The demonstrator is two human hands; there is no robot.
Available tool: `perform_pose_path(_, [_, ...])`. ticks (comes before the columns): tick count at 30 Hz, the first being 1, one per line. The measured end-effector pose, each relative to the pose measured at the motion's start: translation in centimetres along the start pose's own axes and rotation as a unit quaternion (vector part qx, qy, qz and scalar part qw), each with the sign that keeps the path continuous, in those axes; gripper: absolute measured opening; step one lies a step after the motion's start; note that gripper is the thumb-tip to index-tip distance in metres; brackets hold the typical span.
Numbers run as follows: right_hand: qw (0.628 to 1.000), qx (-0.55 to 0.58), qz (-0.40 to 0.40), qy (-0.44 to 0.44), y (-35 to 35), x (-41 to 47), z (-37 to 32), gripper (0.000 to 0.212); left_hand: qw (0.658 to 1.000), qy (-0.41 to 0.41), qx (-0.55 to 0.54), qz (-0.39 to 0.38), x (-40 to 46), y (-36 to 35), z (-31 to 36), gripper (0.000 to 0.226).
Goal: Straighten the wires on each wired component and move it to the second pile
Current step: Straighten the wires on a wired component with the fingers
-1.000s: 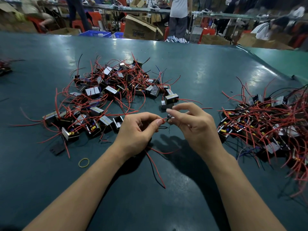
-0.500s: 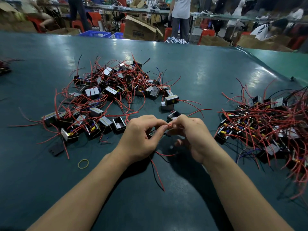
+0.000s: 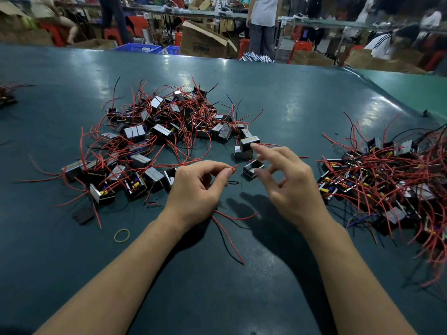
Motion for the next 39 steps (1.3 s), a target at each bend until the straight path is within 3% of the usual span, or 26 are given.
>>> perform_pose_path(3, [0.999, -0.017, -0.032, 0.04, -0.7, -0.2, 0.1, 0.04, 1.0, -0.006, 0.0, -0.021, -0.1, -0.2, 0.1, 0.011])
perform_pose_path(11, [0.999, -0.007, -0.021, 0.037, -0.4, 0.1, -0.4, 0.017, 0.999, -0.016, 0.007, -0.05, -0.3, -0.1, 0.1, 0.012])
perform_pose_path(14, [0.994, 0.092, -0.04, -0.054, -0.8, 0.1, -1.0, 0.018, 0.998, -0.035, 0.009, -0.057, -0.3, 0.0, 0.2, 0.011])
perform_pose_path(15, [0.976, 0.173, -0.036, -0.128, -0.8, 0.3, -1.2, 0.019, 0.997, -0.046, 0.014, -0.061, -0.3, 0.0, 0.3, 0.01])
perform_pose_path(17, [0.895, 0.34, -0.003, -0.288, -1.0, 0.6, -1.2, 0.022, 0.995, -0.072, 0.025, -0.064, -0.4, -0.3, 0.5, 0.008])
perform_pose_path(19, [0.824, 0.403, 0.023, -0.398, -1.4, 0.7, -1.3, 0.023, 0.995, -0.077, 0.017, -0.064, -0.5, -0.6, 0.7, 0.009])
perform_pose_path(20, [0.81, 0.4, 0.035, -0.428, -1.5, 0.8, -1.2, 0.027, 0.995, -0.073, 0.008, -0.061, -0.5, -0.7, 0.7, 0.012])
perform_pose_path(23, [0.856, 0.296, 0.071, -0.419, -1.0, 0.5, -0.5, 0.036, 0.999, -0.037, -0.024, -0.009, -0.1, -0.2, 0.5, 0.023])
perform_pose_path(26, [0.92, 0.092, 0.152, -0.349, 0.1, 0.4, -0.2, 0.019, 0.996, 0.01, -0.033, 0.087, 0.6, 0.7, -0.2, 0.023])
perform_pose_path(27, [0.924, 0.072, 0.198, -0.319, 0.5, 0.6, -0.8, 0.013, 0.993, 0.016, -0.032, 0.115, 0.7, 0.9, -0.4, 0.022])
perform_pose_path(28, [0.919, 0.129, 0.236, -0.288, 0.9, 0.7, -1.1, 0.009, 0.989, 0.018, -0.036, 0.14, 0.8, 1.0, -0.6, 0.022])
perform_pose_path(29, [0.884, 0.284, 0.245, -0.278, 1.3, 1.0, -1.8, 0.011, 0.986, 0.019, -0.043, 0.162, 0.9, 1.1, -0.7, 0.022])
perform_pose_path(30, [0.797, 0.494, 0.197, -0.287, 1.2, 1.3, -3.0, 0.024, 0.982, 0.019, -0.052, 0.181, 1.1, 1.2, -0.7, 0.023])
perform_pose_path(31, [0.681, 0.651, 0.111, -0.315, 0.7, 1.5, -4.3, 0.043, 0.978, 0.019, -0.063, 0.2, 1.1, 1.3, -0.7, 0.024])
perform_pose_path(32, [0.614, 0.714, 0.016, -0.337, 0.1, 1.6, -5.6, 0.063, 0.972, 0.017, -0.074, 0.223, 1.2, 1.5, -0.8, 0.025])
perform_pose_path(33, [0.615, 0.701, -0.059, -0.357, -0.8, 1.5, -6.8, 0.075, 0.965, 0.017, -0.086, 0.247, 1.3, 1.7, -0.8, 0.028])
perform_pose_path(35, [0.687, 0.617, -0.09, -0.373, -2.5, 1.3, -8.2, 0.074, 0.953, 0.024, -0.109, 0.281, 1.4, 2.1, -0.9, 0.032])
perform_pose_path(39, [0.668, 0.612, -0.092, -0.414, -4.2, 1.2, -8.3, 0.073, 0.938, 0.068, -0.163, 0.298, 1.7, 2.0, -1.2, 0.036])
Point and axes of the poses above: each hand's wrist, its own x-axis towards the middle knuckle, its own y-axis out of the back of the hand, z = x × y, the point moved 1 cm from there along x, towards the middle knuckle, and after that the axes turned 7 degrees about y, right-handed, at the moved point
